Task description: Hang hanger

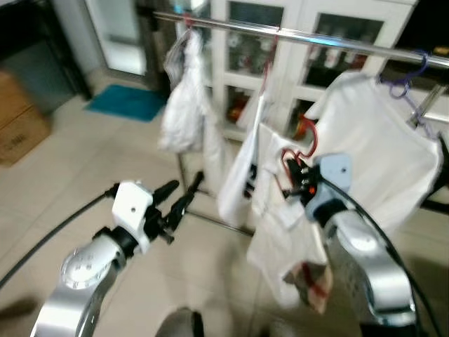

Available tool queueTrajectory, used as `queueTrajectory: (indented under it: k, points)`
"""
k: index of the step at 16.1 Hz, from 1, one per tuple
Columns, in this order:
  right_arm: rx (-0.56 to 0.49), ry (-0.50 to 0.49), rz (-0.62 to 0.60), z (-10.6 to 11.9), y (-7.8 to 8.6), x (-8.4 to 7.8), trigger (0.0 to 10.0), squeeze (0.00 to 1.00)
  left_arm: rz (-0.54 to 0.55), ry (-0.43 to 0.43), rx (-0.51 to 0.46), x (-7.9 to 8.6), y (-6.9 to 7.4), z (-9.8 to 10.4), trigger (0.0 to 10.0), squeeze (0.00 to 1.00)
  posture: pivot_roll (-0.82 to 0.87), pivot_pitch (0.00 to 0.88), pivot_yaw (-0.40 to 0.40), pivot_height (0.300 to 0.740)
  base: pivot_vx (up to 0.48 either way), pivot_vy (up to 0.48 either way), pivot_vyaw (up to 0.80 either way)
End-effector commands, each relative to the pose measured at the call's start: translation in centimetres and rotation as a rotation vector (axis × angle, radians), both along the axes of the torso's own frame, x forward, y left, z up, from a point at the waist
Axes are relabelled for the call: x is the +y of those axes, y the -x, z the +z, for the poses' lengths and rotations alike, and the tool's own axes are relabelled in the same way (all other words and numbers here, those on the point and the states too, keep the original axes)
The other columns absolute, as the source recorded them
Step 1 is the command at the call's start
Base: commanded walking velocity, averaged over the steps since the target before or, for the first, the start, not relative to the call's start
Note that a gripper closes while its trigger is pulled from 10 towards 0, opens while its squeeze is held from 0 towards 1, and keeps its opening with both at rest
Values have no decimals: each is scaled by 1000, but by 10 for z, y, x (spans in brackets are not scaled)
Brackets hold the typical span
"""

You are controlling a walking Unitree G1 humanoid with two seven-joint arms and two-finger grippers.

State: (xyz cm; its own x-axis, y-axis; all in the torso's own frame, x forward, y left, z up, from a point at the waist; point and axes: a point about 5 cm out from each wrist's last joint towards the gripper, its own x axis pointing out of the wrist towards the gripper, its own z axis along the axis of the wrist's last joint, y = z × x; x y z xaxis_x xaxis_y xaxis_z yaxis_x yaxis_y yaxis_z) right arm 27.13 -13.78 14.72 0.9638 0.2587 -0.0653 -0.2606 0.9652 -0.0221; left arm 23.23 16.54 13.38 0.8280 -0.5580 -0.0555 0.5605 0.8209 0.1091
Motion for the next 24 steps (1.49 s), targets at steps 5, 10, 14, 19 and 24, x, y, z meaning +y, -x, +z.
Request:
queueTrajectory:
  k: [5, 10, 14, 19, 24]
  points:
    - [1, 64, 135, 4, 1, 8, 0, 0, -39, -146, 24, 4, -15, -8, 10000, 1000, -25, 105, 35, 740, 0, 0, 0]
    - [-48, -120, 451, 32, 17, 46, 0, 0, -137, -385, -57, -15, -38, -19, 10000, 0, -33, 104, 36, 740, 0, 0, 0]
    - [-75, -165, 533, 39, 24, 55, 0, 0, -90, -462, -245, -27, -59, -5, 10000, 0, -36, 102, 28, 740, 0, 0, 0]
    - [-73, -182, 554, 41, 25, 55, 0, 0, -61, -428, -361, -33, -67, 4, 0, 0, -37, 101, 30, 740, 0, 0, 0]
    - [-65, -186, 538, 39, 25, 54, 0, 0, -71, -408, -367, -33, -66, 1, 0, 0, -35, 102, 30, 740, 0, 0, 0]
